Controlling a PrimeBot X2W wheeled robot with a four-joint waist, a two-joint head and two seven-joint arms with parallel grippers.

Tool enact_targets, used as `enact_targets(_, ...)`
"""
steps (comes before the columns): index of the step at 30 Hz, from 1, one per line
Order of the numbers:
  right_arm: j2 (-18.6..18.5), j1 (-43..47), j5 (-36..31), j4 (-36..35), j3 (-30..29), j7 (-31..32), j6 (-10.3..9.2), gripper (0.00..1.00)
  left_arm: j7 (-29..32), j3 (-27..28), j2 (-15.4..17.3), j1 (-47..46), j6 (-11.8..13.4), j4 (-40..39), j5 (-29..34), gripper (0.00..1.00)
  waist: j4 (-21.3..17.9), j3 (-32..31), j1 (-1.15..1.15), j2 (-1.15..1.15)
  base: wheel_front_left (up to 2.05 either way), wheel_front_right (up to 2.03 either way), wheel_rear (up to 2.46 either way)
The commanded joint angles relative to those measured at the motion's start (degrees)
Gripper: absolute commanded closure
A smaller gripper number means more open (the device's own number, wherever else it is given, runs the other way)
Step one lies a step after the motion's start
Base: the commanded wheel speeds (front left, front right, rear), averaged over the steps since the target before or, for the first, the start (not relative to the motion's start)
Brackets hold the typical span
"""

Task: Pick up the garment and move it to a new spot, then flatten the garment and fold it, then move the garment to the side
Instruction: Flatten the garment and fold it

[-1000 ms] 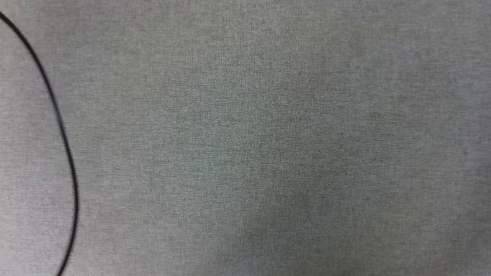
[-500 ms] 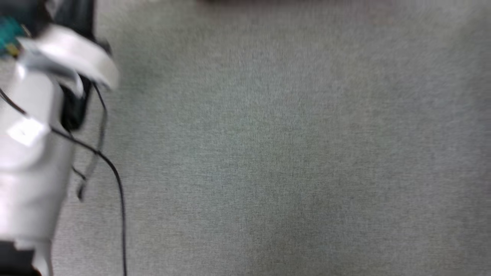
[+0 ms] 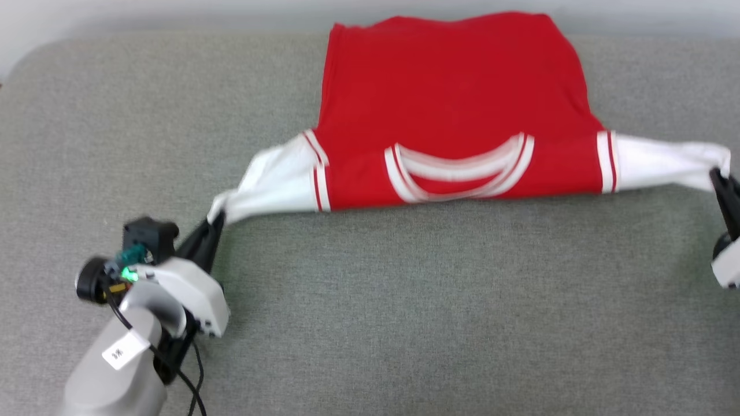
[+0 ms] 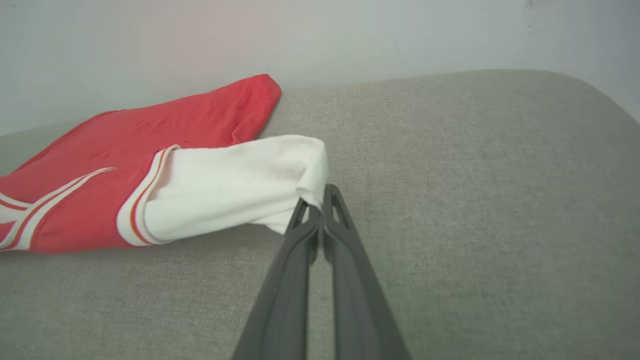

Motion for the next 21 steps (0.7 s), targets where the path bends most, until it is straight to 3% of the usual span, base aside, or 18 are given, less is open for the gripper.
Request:
enact_targets(1,-1.1,1.9,0.4,0.3,-0.1,0.0,-0.10,1.00,0.5,-0.3,0.6,1.9,0.1,0.7,-0.3,1.00,0.2,-2.1,0.02,0.00,0.00,0.00,0.00)
enact_targets(10,-2.1,8.9,0.1,2.3,1.7,2.5,-0.11,1.00,1.5,-2.2,-0.3,8.0,-0.1,3.1,-1.2,1.00,0.2,-6.4,0.02,0.00,0.00,0.00,0.00)
enact_targets(18,-3.6,17.1,0.3,-0.7,5.3,5.1,-0.11,1.00,4.7,-5.6,0.2,14.0,-1.4,1.6,-3.3,1.00,0.4,-12.7,0.02,0.00,0.00,0.00,0.00)
enact_targets(21,-4.7,21.5,1.6,-3.3,6.0,6.3,-0.10,1.00,7.5,-7.4,2.0,16.8,-1.8,-0.1,-4.3,1.00,0.8,-15.1,0.02,0.00,0.00,0.00,0.00)
